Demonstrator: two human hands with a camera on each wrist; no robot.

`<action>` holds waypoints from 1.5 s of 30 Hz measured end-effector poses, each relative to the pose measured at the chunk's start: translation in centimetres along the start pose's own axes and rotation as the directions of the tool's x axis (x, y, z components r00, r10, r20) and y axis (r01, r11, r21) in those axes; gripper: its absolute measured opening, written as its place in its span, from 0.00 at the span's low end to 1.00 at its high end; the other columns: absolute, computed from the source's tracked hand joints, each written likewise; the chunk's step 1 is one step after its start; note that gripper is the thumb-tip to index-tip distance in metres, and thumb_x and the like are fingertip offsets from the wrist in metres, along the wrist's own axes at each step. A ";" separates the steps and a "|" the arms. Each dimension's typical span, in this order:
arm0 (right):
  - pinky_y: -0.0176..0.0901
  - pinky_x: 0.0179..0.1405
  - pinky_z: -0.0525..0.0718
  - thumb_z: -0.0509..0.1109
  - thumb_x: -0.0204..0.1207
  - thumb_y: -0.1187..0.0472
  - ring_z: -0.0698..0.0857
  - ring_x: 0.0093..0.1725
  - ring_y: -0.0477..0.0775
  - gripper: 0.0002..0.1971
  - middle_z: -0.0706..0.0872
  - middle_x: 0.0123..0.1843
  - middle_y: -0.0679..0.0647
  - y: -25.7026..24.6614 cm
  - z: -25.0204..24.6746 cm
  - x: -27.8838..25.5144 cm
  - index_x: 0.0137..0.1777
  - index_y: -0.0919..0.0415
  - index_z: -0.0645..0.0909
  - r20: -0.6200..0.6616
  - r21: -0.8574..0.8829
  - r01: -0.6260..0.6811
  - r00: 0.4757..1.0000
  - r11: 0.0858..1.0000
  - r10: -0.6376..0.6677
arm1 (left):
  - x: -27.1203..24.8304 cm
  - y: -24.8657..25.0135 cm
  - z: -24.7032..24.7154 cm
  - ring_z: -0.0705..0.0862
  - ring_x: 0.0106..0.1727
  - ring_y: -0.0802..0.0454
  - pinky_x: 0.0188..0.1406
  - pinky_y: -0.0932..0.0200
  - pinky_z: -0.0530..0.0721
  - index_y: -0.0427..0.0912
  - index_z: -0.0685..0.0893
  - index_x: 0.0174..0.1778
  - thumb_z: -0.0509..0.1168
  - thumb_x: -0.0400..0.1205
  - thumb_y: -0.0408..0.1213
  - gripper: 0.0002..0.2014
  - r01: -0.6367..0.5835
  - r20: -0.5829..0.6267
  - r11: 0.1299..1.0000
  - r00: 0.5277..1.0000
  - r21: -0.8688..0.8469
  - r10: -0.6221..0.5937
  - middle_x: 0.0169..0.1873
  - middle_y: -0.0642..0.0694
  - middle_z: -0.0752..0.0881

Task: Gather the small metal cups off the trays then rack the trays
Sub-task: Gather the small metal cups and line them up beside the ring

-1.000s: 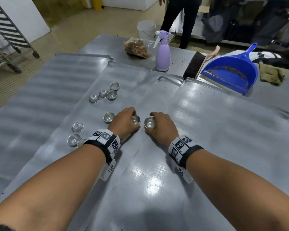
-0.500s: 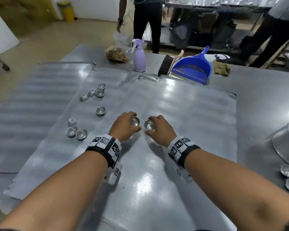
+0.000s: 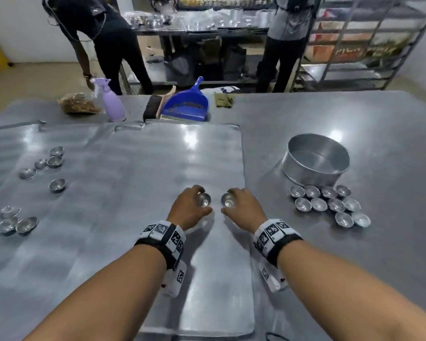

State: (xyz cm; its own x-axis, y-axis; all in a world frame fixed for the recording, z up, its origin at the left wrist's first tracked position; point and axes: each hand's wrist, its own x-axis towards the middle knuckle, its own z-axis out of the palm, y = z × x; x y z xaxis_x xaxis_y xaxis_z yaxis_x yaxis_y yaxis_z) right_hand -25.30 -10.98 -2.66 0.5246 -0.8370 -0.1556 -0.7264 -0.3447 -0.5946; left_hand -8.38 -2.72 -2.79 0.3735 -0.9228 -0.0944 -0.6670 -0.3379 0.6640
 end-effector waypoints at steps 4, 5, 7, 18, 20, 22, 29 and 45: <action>0.44 0.67 0.73 0.77 0.73 0.54 0.79 0.68 0.60 0.31 0.75 0.70 0.58 7.0 -4.0 -2.1 0.75 0.56 0.74 -0.011 0.022 -0.039 0.999 0.999 0.040 | -0.2 6.1 7.2 0.84 0.60 0.43 0.59 0.53 0.81 0.43 0.80 0.69 0.78 0.73 0.44 0.29 -0.043 0.070 0.999 0.997 0.009 0.042 0.60 0.42 0.84; 0.44 0.68 0.73 0.77 0.73 0.54 0.78 0.69 0.60 0.31 0.74 0.70 0.58 8.6 -4.7 -2.5 0.76 0.56 0.74 -0.005 0.020 -0.045 0.999 0.999 0.045 | -0.4 7.2 8.8 0.83 0.61 0.43 0.60 0.52 0.81 0.43 0.79 0.70 0.78 0.73 0.44 0.29 -0.044 0.092 0.999 0.995 0.013 0.043 0.61 0.42 0.84; 0.45 0.70 0.72 0.77 0.72 0.54 0.77 0.71 0.60 0.32 0.74 0.72 0.58 12.2 -6.4 -3.5 0.77 0.56 0.73 0.011 0.014 -0.053 0.999 0.999 0.053 | -0.6 9.7 12.2 0.83 0.62 0.44 0.61 0.52 0.81 0.44 0.79 0.71 0.77 0.73 0.43 0.30 -0.042 0.126 0.999 0.991 0.018 0.039 0.63 0.42 0.83; 0.42 0.71 0.71 0.77 0.70 0.60 0.74 0.75 0.59 0.36 0.74 0.75 0.60 23.1 -11.2 -7.4 0.79 0.57 0.72 0.095 -0.010 -0.066 0.993 0.998 0.067 | -3.2 16.6 22.7 0.81 0.63 0.44 0.61 0.56 0.77 0.46 0.77 0.71 0.73 0.76 0.43 0.27 -0.011 0.166 0.998 0.986 0.063 0.001 0.62 0.43 0.81; 0.41 0.72 0.70 0.78 0.69 0.58 0.75 0.75 0.57 0.37 0.74 0.75 0.59 23.7 -11.0 -7.6 0.79 0.58 0.72 0.066 0.021 -0.069 0.996 0.997 0.067 | -3.5 16.9 23.2 0.81 0.63 0.45 0.60 0.59 0.76 0.46 0.76 0.73 0.74 0.76 0.43 0.29 0.001 0.141 0.999 0.990 0.050 -0.008 0.63 0.43 0.81; 0.40 0.70 0.71 0.78 0.68 0.56 0.76 0.73 0.56 0.36 0.76 0.74 0.57 23.9 -11.1 -7.7 0.78 0.58 0.74 0.037 0.042 -0.063 0.997 0.997 0.061 | -3.6 17.0 23.3 0.82 0.59 0.46 0.55 0.61 0.75 0.45 0.78 0.69 0.77 0.73 0.45 0.28 0.006 0.104 1.000 0.995 0.014 -0.007 0.59 0.44 0.82; 0.42 0.67 0.73 0.76 0.74 0.53 0.78 0.71 0.56 0.31 0.75 0.75 0.54 25.2 -11.5 -7.6 0.77 0.56 0.75 0.000 -0.020 -0.053 0.999 0.998 0.053 | -2.2 17.8 23.5 0.86 0.53 0.52 0.56 0.55 0.85 0.45 0.81 0.65 0.79 0.72 0.47 0.27 0.001 0.051 0.999 0.999 -0.043 0.001 0.55 0.49 0.84; 0.50 0.60 0.79 0.73 0.75 0.56 0.81 0.64 0.62 0.20 0.80 0.65 0.56 25.5 -11.8 -5.4 0.66 0.58 0.79 -0.024 -0.135 -0.077 0.997 0.988 0.075 | -0.7 18.2 22.9 0.83 0.47 0.49 0.50 0.52 0.83 0.40 0.85 0.55 0.75 0.77 0.46 0.16 -0.084 0.067 0.996 0.994 -0.022 0.085 0.45 0.48 0.83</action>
State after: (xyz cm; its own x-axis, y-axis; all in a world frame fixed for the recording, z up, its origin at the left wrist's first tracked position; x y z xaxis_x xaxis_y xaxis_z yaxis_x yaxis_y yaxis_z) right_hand -51.90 -20.24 -7.67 0.4581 -0.8703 -0.1810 -0.8182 -0.3332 -0.4686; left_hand -35.59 -12.42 -7.65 0.2714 -0.9585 -0.0873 -0.6818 -0.2555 0.6855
